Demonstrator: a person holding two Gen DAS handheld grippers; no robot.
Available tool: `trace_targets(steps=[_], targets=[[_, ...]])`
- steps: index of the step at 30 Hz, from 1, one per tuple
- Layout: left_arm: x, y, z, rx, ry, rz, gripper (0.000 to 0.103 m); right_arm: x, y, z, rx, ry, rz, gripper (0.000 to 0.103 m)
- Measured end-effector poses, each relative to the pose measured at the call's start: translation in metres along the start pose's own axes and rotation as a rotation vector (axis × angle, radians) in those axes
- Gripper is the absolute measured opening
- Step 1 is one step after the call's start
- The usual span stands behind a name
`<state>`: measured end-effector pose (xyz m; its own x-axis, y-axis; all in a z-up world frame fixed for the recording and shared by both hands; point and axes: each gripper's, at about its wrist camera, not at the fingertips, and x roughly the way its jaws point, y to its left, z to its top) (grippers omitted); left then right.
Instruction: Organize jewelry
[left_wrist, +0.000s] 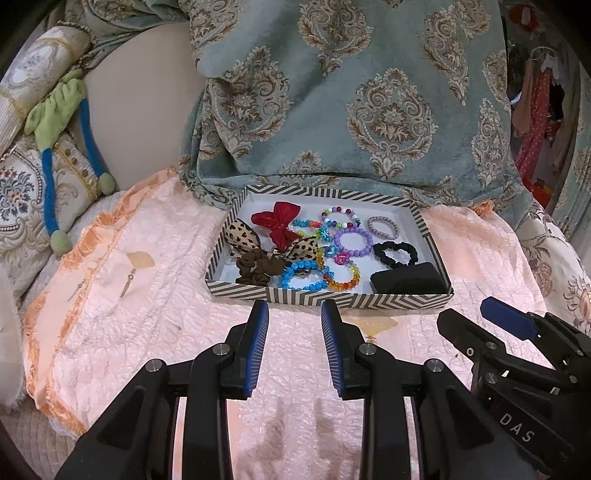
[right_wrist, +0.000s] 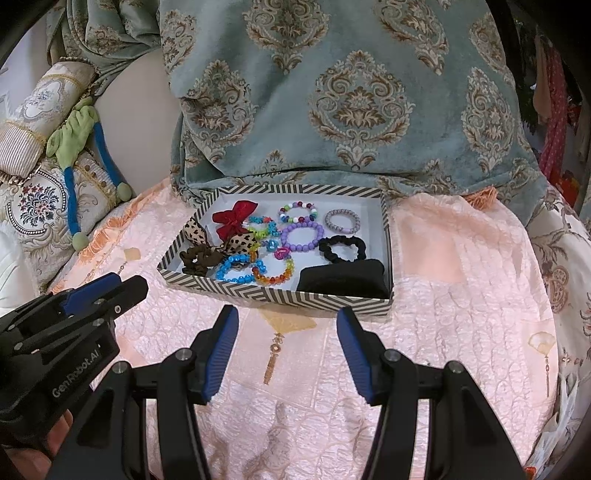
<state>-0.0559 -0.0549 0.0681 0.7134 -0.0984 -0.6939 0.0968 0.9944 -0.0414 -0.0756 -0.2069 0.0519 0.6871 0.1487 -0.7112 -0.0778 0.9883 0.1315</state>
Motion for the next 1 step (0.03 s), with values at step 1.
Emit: trace_targets(steps=[1], targets=[[0.0013,0.0011,0.0000,-0.004,0.002,0.000,0.013,0.0009,-0.0012,-0.0005,0.002,0.002,0.000,0.058]])
